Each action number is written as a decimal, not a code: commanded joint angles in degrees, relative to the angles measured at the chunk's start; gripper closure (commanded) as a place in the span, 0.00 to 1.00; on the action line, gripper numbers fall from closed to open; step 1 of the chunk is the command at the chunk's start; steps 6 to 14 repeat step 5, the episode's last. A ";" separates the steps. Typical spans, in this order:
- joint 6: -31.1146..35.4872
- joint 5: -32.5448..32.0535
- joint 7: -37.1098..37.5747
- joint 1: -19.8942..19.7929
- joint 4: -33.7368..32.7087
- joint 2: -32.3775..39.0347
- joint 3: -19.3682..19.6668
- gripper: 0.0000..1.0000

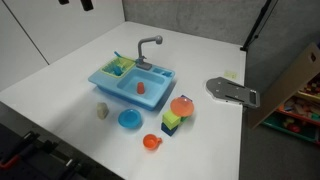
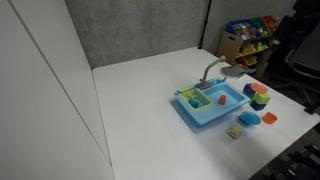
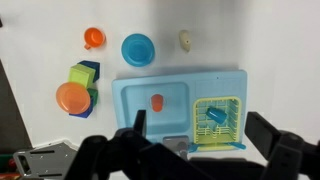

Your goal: Put the orange cup in the sink

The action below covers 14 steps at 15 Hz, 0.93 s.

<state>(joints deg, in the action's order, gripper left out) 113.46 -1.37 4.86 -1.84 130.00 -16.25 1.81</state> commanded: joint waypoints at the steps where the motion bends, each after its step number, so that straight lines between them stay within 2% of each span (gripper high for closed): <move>1: -0.67 0.16 -0.08 -0.07 -0.32 -0.42 -0.36 0.00; 14: -0.80 0.18 -0.07 -0.03 -0.14 -0.38 -0.46 0.00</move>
